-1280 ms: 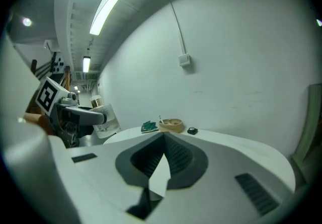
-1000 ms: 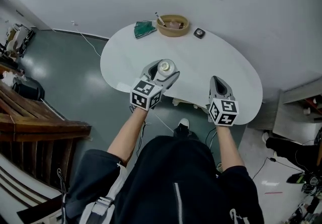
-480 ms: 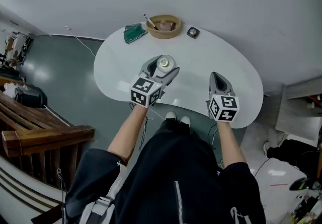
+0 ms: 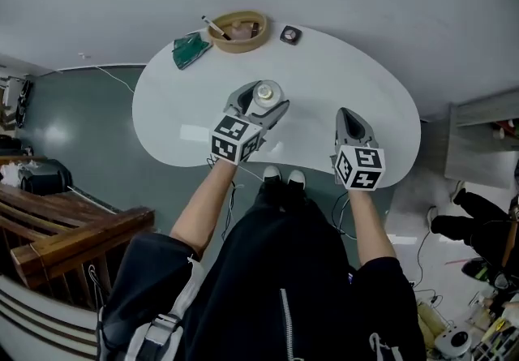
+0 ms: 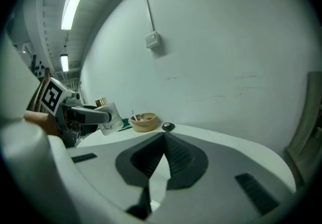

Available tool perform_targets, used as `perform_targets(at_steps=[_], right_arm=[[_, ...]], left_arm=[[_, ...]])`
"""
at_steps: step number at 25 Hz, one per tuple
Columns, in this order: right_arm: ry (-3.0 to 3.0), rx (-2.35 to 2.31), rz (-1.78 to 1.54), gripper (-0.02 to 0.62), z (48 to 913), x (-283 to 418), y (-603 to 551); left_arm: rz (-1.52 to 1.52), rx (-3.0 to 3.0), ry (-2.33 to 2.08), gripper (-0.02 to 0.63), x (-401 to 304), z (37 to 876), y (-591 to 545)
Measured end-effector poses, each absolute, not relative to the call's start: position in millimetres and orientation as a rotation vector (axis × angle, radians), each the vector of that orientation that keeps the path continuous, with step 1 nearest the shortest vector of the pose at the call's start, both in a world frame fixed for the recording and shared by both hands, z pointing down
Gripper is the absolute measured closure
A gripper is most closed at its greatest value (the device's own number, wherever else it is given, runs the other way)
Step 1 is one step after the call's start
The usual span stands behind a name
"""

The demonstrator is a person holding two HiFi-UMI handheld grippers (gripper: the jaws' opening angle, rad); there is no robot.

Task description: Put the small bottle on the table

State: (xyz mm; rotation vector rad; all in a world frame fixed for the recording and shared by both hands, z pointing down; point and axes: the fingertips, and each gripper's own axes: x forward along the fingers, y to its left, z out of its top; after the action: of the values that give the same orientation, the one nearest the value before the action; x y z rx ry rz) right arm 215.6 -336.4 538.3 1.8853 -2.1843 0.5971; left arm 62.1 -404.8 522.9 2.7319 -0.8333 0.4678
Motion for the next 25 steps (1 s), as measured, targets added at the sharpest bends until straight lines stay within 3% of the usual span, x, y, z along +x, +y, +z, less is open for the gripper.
perform_targets(at_steps=[25], right_arm=[[-1.899,2.038,0.810,0.592,606,254,-258]], left_arm=[[0.723,2.681,-0.503,0.270,156,683,-382]])
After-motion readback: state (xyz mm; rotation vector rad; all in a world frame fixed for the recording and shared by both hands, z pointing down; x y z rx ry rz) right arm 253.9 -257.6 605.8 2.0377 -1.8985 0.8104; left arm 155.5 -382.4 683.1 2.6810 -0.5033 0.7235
